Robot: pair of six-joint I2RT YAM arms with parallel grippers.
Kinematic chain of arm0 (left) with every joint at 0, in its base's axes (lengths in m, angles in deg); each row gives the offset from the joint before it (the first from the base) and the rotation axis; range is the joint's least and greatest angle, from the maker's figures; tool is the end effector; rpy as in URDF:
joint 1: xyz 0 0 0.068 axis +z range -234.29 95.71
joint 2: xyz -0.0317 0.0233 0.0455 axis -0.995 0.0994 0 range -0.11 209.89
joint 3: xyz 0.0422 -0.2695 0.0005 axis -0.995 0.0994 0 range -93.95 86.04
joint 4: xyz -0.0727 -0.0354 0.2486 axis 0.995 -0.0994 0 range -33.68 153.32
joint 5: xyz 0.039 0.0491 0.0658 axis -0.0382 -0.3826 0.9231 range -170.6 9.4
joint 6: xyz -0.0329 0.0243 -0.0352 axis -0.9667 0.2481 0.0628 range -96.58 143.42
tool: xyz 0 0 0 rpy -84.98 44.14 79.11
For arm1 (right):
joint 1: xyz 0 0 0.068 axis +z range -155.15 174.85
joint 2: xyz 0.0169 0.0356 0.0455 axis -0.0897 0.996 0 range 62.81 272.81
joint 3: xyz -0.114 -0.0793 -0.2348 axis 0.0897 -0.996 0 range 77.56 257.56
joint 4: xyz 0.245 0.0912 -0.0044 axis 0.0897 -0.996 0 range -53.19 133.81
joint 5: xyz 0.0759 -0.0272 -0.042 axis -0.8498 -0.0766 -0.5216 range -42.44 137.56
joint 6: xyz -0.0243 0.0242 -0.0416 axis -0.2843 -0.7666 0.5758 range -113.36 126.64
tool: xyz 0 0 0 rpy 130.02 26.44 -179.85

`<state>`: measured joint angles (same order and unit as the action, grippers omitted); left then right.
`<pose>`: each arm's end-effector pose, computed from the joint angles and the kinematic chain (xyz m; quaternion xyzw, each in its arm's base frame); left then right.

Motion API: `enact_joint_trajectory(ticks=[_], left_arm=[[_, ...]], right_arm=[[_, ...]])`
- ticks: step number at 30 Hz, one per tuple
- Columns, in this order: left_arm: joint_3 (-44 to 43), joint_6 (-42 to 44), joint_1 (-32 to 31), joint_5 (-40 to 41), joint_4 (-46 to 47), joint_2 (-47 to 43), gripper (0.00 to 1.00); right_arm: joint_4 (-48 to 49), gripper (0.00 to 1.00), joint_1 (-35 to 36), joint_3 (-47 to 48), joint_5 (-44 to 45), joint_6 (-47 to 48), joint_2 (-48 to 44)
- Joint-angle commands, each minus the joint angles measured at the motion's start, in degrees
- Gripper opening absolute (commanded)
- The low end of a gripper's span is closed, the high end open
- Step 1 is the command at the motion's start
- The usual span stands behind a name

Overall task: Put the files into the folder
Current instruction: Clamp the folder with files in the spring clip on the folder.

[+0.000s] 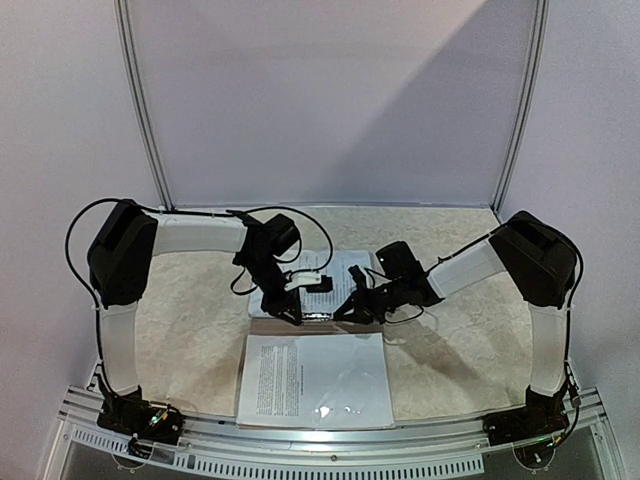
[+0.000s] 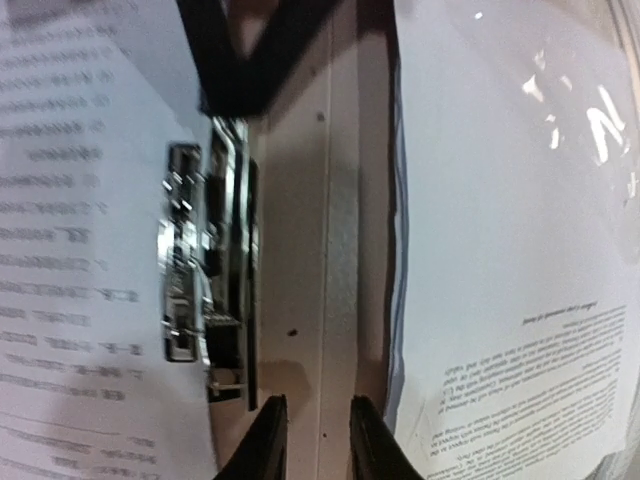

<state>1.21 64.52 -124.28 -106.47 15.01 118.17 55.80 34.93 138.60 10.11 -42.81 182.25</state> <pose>0.2947 -0.2674 0.1560 0.6442 0.7282 -0.2226 0.0723 0.2918 0.2740 0.0921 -0.0470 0.8862 0.4592 0.0398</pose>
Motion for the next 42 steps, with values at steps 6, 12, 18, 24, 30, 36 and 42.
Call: enact_joint_trajectory(ticks=[6, 12, 18, 24, 30, 36, 42], left_arm=[[10.29, -3.36, -0.65, 5.23, 6.1, 1.52, 0.23], [11.63, -2.14, -1.06, 7.76, 7.07, 1.83, 0.23], [13.12, -0.76, -2.12, 8.96, 7.36, 2.13, 0.22], [13.38, 0.33, -2.29, 9.27, 6.8, 1.74, 0.22], [13.18, 0.99, -2.37, 9.3, 5.85, 1.49, 0.22], [5.95, 2.4, -2.29, 5.06, 0.92, 1.0, 0.32], [-5.28, 0.9, -2.22, 6.3, 0.63, 2.32, 0.39]], right_arm=[[-18.22, 0.0, -0.12, -0.65, 15.98, 3.11, 4.98], [-18.1, 0.0, 0.15, 2.03, 16.24, 4.48, 4.1], [-18.74, 0.0, 0.14, 3.88, 17.84, 5.76, 3.54], [-19.75, 0.0, -1.56, 3.9, 18.64, 4.45, 8.89], [-20.46, 0.0, -2.35, 2.76, 19.41, 3.15, 12.41], [-21.49, 0.0, -2.09, 2.05, 20.18, 4.38, 13.27], [-22.07, 0.0, -1.59, 1.47, 19.46, 5.31, 13.53]])
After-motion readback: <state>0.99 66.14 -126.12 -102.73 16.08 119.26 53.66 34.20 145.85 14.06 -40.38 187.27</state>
